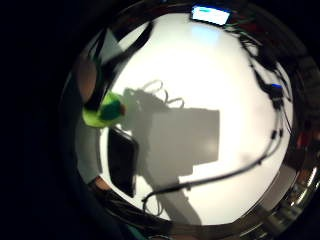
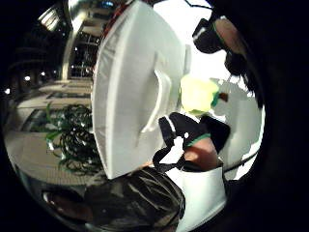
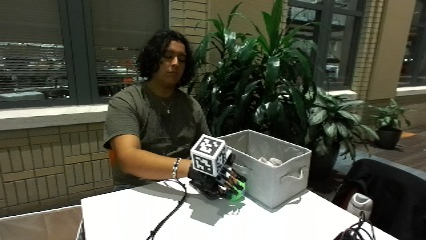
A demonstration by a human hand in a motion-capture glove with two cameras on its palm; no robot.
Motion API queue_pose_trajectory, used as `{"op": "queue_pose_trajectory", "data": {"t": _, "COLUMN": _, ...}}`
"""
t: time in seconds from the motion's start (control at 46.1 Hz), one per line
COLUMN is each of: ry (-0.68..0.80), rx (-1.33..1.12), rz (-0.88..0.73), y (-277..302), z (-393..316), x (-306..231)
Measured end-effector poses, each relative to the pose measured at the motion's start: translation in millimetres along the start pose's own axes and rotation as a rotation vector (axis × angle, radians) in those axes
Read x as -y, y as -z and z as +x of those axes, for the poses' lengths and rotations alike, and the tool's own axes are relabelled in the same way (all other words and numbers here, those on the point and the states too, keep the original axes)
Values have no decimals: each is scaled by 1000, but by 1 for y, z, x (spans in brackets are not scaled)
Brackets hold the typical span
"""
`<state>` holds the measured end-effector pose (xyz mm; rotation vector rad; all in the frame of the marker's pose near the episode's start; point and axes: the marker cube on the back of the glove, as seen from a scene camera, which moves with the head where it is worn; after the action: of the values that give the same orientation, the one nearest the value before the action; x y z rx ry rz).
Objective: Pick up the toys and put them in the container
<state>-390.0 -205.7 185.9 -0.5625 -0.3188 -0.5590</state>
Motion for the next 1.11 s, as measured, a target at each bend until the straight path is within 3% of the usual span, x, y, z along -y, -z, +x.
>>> {"op": "queue_pose_trajectory", "data": {"t": 0.152, "ry": 62, "rx": -20, "rz": -71, "y": -44, "z": 0, "x": 18}}
{"op": "queue_pose_trajectory", "data": {"t": 0.325, "ry": 95, "rx": 36, "rz": 53, "y": -50, "z": 4, "x": 22}}
{"op": "queue_pose_trajectory", "data": {"t": 0.477, "ry": 105, "rx": 228, "rz": 249, "y": -6, "z": 16, "x": 0}}
{"op": "queue_pose_trajectory", "data": {"t": 0.629, "ry": 162, "rx": 195, "rz": 263, "y": 57, "z": 6, "x": -25}}
{"op": "queue_pose_trajectory", "data": {"t": 0.825, "ry": 404, "rx": 29, "rz": 278, "y": 114, "z": -96, "x": -61}}
{"op": "queue_pose_trajectory", "data": {"t": 0.933, "ry": 546, "rx": -31, "rz": 304, "y": 139, "z": -157, "x": -55}}
{"op": "queue_pose_trajectory", "data": {"t": 1.02, "ry": 565, "rx": -75, "rz": 324, "y": 140, "z": -193, "x": -38}}
{"op": "queue_pose_trajectory", "data": {"t": 1.107, "ry": 518, "rx": -311, "rz": 310, "y": 123, "z": -204, "x": -11}}
